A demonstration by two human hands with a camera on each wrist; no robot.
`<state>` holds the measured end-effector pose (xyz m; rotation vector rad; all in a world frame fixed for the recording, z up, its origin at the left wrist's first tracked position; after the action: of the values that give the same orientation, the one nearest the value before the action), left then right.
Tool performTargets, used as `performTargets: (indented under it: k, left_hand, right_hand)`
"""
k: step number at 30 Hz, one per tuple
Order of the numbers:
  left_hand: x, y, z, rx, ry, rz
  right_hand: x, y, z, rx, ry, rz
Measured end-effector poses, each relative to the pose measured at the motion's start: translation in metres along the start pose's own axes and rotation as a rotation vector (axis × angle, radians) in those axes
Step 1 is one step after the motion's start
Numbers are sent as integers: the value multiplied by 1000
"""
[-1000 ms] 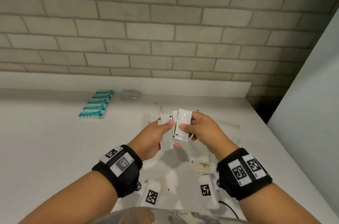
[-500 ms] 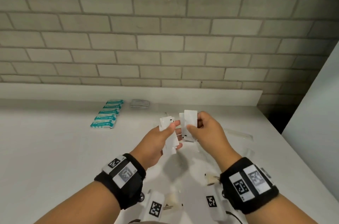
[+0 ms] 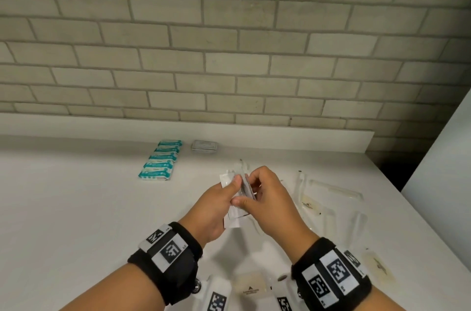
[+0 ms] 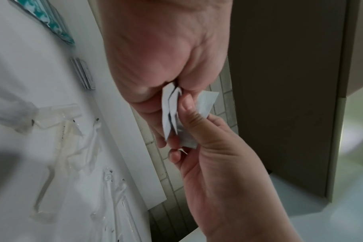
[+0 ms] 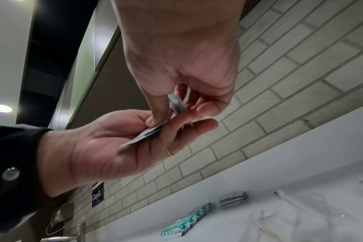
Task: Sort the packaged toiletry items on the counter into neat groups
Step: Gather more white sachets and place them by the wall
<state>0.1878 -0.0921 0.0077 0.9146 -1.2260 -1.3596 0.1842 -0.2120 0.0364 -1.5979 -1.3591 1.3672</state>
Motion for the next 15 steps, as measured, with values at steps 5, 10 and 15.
performTargets:
  k: [5, 10, 15]
  left_hand:
    - [-15, 4, 0, -34, -13, 84]
    - [-36, 18, 5, -52, -146, 250]
    - [-51, 23, 5, 74, -229, 246]
  right_hand:
    - [21, -3, -6, -22, -70, 10]
    - [36, -11, -10, -66, -161, 57]
    - [32, -23, -17, -59, -64, -128]
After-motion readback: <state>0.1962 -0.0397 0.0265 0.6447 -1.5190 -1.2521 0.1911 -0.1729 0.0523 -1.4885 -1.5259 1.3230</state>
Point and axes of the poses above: each hand's wrist, its own z-axis away from the middle knuckle, its own x-axis out of the palm, y = z × x, the point moved 4 cm from there along -z, towards the middle knuckle, and after that the axes turned 15 degrees about -z, right-handed, at the moved point
